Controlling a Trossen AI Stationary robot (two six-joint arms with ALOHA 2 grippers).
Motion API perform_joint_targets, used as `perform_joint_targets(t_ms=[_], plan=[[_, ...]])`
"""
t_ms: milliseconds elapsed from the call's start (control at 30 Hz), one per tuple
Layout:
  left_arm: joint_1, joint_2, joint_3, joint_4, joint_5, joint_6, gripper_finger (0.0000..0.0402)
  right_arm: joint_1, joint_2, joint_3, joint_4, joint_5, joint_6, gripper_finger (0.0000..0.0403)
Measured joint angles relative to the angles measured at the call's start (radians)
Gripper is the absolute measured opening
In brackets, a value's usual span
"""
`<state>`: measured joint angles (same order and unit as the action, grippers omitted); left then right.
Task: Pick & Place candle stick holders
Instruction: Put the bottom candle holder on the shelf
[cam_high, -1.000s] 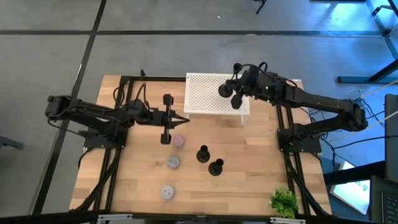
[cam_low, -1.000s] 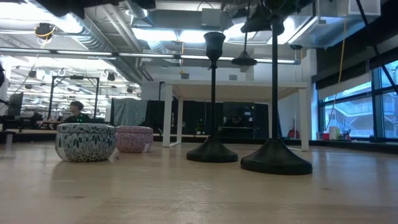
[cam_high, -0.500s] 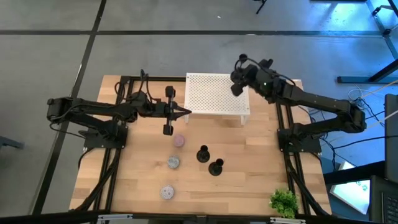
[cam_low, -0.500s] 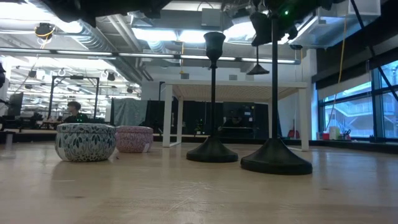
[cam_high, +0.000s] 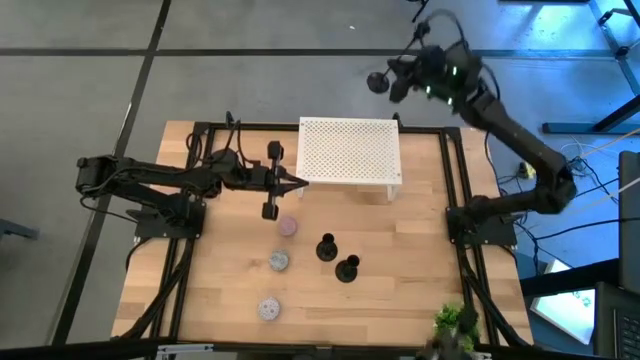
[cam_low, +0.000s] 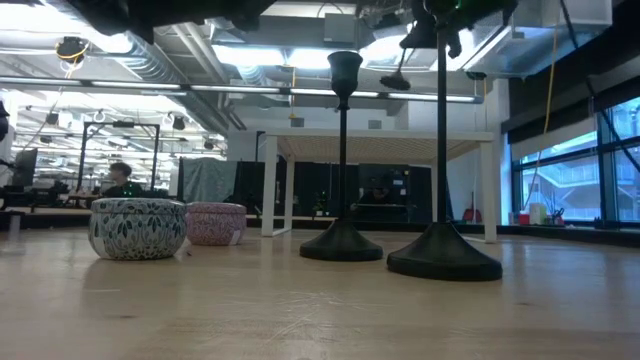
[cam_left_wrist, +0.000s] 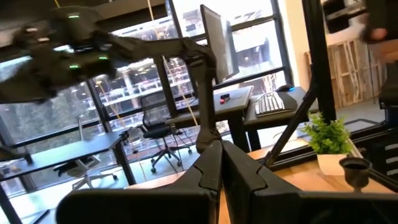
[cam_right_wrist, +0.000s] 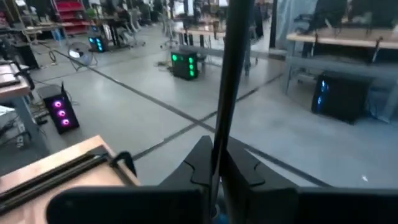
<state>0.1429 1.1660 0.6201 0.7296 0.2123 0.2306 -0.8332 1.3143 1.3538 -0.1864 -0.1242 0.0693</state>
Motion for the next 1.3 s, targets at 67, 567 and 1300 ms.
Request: perform_joint_targets(t_ms=[67,567,1300], plan=[[-0.007,0.0,0.0,0.0,0.0,0.0,0.0004,-0.049,0.073,0.086,-0.087,-0.083,0.013,0.0014],[-0.067,0.0,0.0,-0.042,0.0,0.022,0.0004,0.014,0.119,0.014,-0.238,-0.429,-0.304,0.0014],[-0.069,0.0,0.0,-0.042,-0.005,0.035,0.0004,-0.009,-0.217,-0.557,0.347,-0.227,-0.046,0.0014]])
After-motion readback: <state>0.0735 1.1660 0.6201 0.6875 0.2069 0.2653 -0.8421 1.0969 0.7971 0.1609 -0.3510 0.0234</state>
